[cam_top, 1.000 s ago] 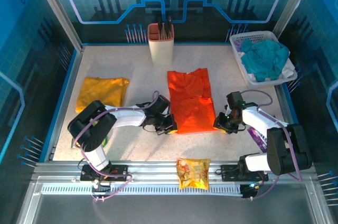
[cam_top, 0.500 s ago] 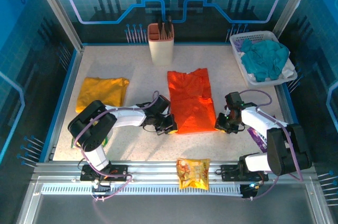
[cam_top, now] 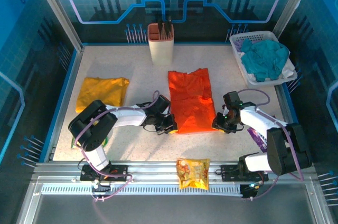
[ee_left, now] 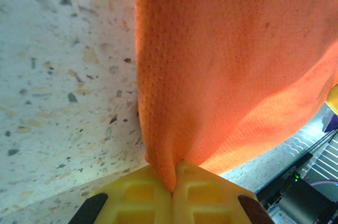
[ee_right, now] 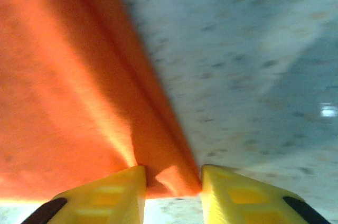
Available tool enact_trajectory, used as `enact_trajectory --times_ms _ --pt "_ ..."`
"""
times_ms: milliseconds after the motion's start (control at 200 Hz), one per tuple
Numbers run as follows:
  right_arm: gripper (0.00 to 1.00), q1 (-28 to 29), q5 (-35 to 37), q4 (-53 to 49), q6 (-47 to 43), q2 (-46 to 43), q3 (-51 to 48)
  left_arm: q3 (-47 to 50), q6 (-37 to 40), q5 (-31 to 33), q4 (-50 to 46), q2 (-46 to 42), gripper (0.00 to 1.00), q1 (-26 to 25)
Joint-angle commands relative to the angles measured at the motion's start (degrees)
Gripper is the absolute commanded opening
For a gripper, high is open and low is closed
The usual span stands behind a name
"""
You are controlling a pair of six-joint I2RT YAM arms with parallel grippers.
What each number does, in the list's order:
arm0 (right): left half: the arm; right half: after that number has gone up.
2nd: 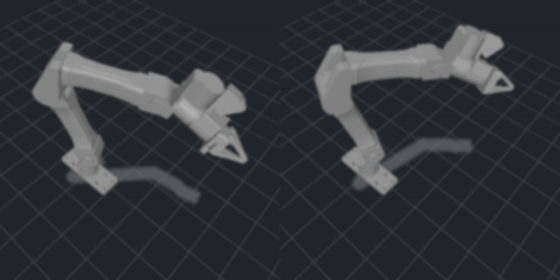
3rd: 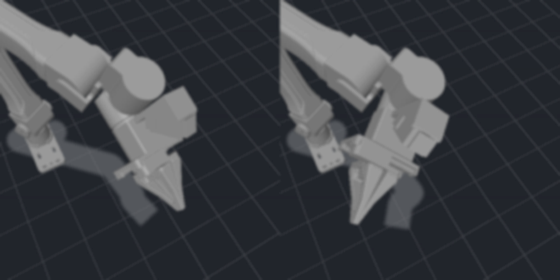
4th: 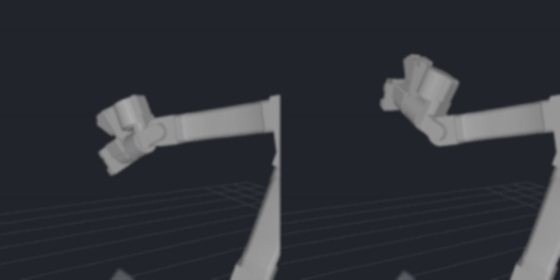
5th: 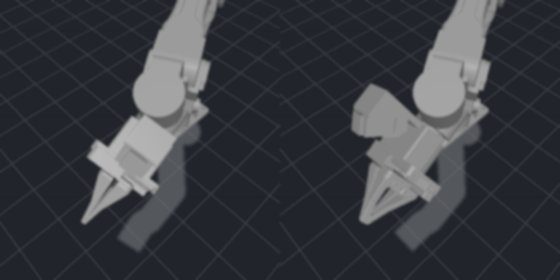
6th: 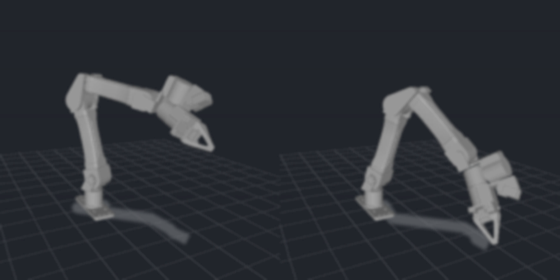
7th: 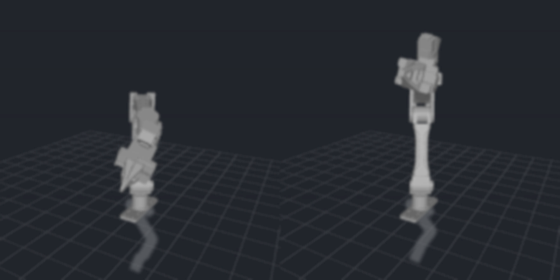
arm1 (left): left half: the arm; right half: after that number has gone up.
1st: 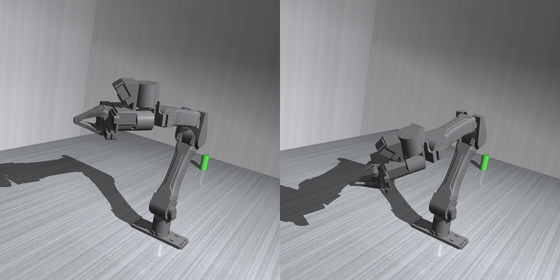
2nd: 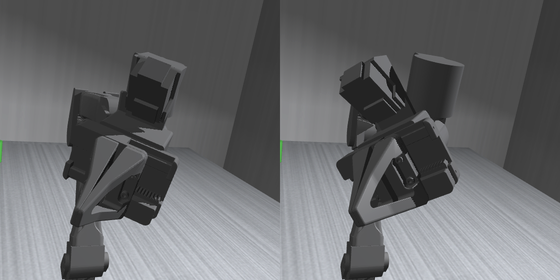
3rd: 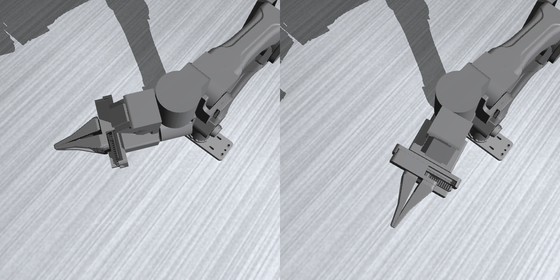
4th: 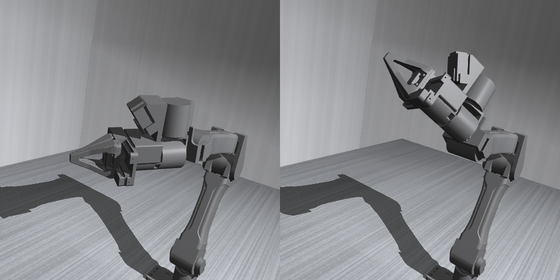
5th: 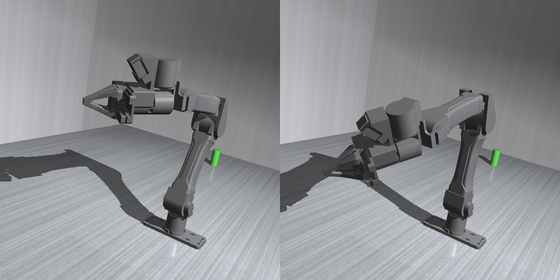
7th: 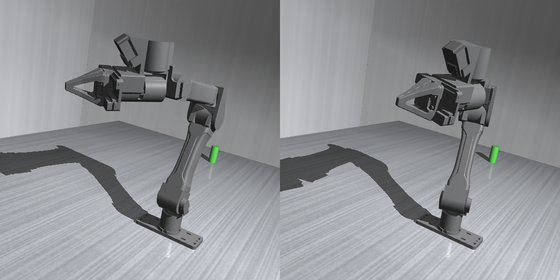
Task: Fold and stack the t-shirts
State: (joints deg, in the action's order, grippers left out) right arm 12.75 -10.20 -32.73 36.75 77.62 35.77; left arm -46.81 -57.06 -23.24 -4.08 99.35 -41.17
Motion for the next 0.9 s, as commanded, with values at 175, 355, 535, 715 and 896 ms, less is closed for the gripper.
enact_trajectory --times_ms 175,355,535,715,896 --pt "0.43 1.7 -2.7 -2.1 -2.0 -0.2 1.9 -0.9 0.3 0.5 -1.1 0.6 0.03 -0.4" --pt "0.38 1.7 -2.1 -1.6 -1.8 0.6 1.7 -0.9 0.3 0.1 -0.6 1.2 0.02 -0.4" --pt "0.32 1.7 -2.1 -0.9 -1.3 0.9 1.3 -0.7 0.5 0.4 -0.7 1.3 0.02 -0.4" --pt "0.22 1.5 -1.7 -0.7 -1.2 0.7 0.9 -0.5 1.0 0.5 -1.4 0.9 0.00 -0.4" --pt "0.01 1.2 -2.1 -1.1 -1.4 0.0 0.5 -0.8 3.0 1.1 -4.7 -0.2 0.00 -0.4"
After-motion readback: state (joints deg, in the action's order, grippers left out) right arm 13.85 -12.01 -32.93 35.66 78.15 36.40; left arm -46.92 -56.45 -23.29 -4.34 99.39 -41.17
